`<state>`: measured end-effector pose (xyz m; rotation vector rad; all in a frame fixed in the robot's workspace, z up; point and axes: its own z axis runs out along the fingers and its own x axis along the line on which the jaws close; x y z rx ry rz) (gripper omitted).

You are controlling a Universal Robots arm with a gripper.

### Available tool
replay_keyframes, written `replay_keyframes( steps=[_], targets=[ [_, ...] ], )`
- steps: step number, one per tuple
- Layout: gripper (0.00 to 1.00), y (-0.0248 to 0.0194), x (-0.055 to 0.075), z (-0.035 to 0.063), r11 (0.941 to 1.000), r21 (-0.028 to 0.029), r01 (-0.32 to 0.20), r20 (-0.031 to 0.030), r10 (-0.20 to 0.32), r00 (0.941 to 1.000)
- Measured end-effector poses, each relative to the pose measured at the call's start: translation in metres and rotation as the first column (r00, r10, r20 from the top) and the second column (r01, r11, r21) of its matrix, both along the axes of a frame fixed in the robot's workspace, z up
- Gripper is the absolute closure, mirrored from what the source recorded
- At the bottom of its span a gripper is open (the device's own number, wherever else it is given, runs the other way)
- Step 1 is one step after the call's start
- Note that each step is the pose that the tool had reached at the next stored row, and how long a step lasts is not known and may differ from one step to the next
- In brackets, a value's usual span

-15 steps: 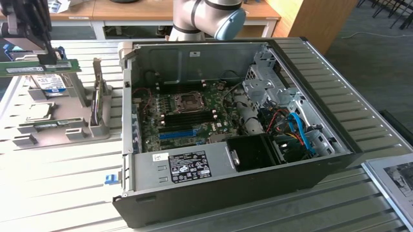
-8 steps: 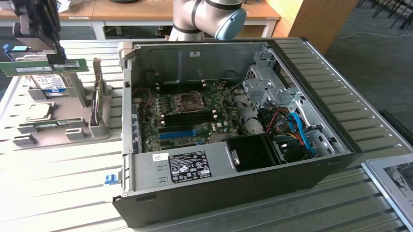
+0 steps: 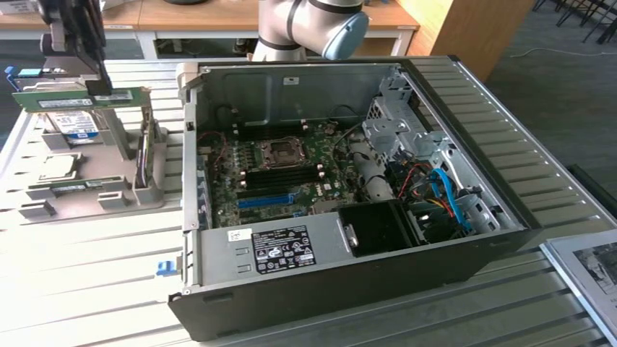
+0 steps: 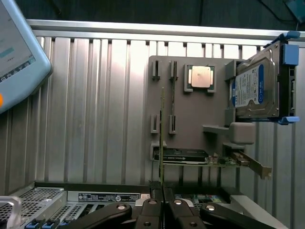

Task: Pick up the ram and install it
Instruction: 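Pick up the ram and move it above insertion slot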

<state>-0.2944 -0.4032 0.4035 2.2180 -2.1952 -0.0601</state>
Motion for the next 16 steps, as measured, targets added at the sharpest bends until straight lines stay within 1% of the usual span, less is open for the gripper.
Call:
replay_keyframes(
  steps=[16],
  targets=[
    [0.88, 0.0000, 0.036, -0.0001, 1.0000, 0.0001, 0.000, 0.0001, 0.000, 1.0000]
  ],
)
